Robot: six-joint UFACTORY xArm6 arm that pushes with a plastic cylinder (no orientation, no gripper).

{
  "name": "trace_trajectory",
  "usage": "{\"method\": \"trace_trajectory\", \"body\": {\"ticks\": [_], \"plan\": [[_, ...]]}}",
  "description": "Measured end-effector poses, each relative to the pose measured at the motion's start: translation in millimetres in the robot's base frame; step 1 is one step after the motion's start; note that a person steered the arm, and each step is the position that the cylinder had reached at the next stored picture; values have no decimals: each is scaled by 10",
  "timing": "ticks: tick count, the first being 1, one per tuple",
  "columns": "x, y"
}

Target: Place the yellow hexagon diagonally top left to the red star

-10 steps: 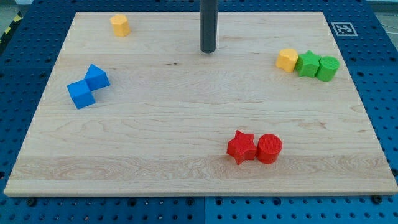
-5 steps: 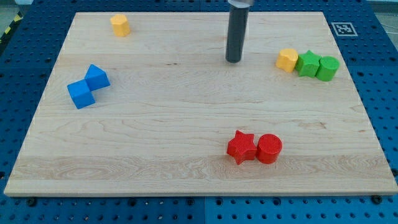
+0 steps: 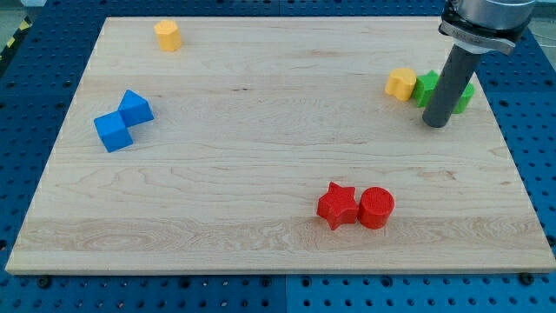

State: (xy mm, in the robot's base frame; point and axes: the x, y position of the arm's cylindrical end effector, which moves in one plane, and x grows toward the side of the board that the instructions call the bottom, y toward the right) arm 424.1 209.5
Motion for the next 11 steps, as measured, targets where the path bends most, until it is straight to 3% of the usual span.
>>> {"method": "trace_trajectory", "body": {"ticks": [7,11], "plan": [[-674,-233],[-1136,-743]]}}
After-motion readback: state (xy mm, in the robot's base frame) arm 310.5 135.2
